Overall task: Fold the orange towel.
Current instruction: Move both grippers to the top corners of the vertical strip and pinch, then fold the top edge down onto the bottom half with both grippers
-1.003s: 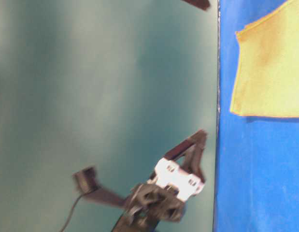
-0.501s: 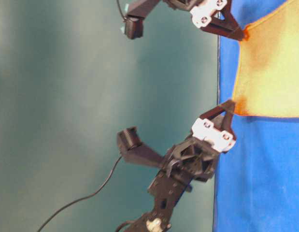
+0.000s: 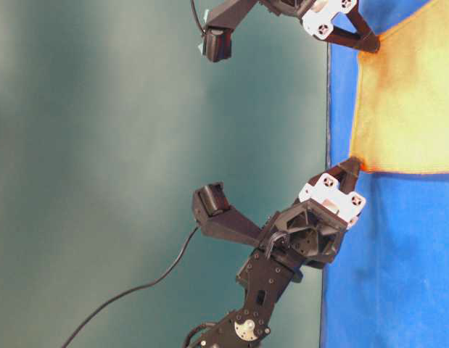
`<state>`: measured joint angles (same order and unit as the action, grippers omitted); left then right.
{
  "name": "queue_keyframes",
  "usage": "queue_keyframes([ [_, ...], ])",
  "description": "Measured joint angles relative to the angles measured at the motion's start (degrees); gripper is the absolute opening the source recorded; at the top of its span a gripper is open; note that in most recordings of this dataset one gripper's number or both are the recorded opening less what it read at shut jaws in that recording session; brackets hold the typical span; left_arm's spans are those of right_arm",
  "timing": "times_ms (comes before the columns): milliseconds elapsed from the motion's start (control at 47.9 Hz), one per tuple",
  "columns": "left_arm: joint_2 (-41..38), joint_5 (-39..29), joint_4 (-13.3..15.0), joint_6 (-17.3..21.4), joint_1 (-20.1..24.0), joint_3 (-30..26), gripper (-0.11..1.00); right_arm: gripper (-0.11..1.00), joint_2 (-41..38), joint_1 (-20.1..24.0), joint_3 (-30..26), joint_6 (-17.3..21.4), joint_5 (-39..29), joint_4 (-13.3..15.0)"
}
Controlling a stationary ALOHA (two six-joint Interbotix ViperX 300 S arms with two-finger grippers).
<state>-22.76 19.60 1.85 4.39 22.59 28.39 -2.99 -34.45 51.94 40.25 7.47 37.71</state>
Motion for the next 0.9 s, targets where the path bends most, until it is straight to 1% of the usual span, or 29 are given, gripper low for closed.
queue_keyframes([
  [501, 0.44, -0.53, -0.09, 0.53, -0.09, 0.00, 0.03, 0.05, 0.35, 0.35, 0.18, 0.44, 1.49, -0.35],
  [710, 5.80, -3.96, -0.09, 3.52, -0.09, 0.00, 0.03, 0.05, 4.92, 0.62, 0.97, 0.62, 0.62, -0.88],
  [898, 8.44, -6.50, -0.09, 4.04, -0.26, 0.00, 0.03, 0.05, 9.05, 1.49, 2.02, 0.62, 0.09, -0.97],
])
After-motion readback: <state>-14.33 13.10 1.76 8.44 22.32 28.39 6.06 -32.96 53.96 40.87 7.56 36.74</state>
